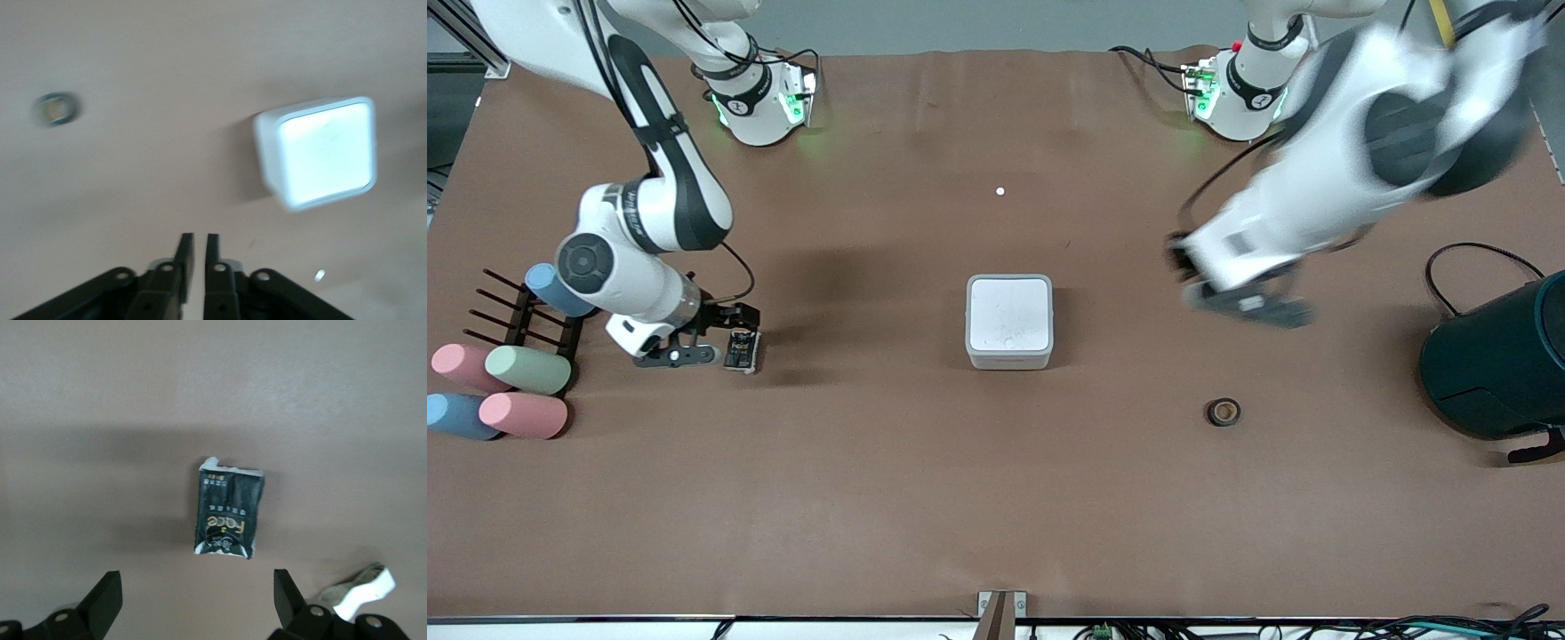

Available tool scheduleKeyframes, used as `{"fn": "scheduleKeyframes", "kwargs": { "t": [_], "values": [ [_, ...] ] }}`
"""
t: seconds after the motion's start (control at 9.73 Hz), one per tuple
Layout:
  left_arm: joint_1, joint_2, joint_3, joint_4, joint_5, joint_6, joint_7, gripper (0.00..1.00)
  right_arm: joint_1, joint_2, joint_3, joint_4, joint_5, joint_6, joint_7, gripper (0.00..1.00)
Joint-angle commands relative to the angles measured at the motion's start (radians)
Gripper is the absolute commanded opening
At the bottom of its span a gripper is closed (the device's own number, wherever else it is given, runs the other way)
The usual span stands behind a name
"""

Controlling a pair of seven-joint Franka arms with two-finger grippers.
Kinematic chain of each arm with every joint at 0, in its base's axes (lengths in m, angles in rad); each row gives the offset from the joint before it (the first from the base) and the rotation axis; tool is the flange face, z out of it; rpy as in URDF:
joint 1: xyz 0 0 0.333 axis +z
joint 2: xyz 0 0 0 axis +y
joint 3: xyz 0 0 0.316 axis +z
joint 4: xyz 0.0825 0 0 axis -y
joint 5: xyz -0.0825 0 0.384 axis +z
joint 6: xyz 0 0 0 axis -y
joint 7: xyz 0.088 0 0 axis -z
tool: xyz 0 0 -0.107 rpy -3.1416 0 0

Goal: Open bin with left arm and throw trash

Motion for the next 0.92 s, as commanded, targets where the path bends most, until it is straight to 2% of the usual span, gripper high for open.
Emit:
{"fn": "scheduleKeyframes", "kwargs": {
  "t": [0.0, 0.21, 0.51, 0.72, 0.82],
  "values": [
    [-0.134, 0.170, 0.002, 0.036, 0.054, 0.241, -0.142, 0.00, 0.000, 0.042, -0.002, -0.022, 0.022, 0.080, -0.008, 1.00],
    [-0.188, 0.255, 0.002, 0.036, 0.132, 0.381, -0.262, 0.00, -0.003, 0.077, -0.002, -0.028, 0.022, 0.143, -0.008, 1.00],
    [-0.210, 0.354, 0.001, 0.036, 0.144, 0.433, -0.380, 0.00, -0.010, 0.137, -0.008, -0.023, 0.011, 0.203, -0.013, 1.00],
    [-0.219, 0.361, 0.005, 0.023, 0.154, 0.482, -0.385, 0.00, -0.018, 0.143, -0.008, -0.023, 0.011, 0.203, -0.013, 1.00],
    [-0.205, 0.343, 0.010, 0.023, 0.156, 0.454, -0.376, 0.00, -0.014, 0.143, -0.008, -0.023, 0.011, 0.202, 0.004, 0.45]
  ]
}}
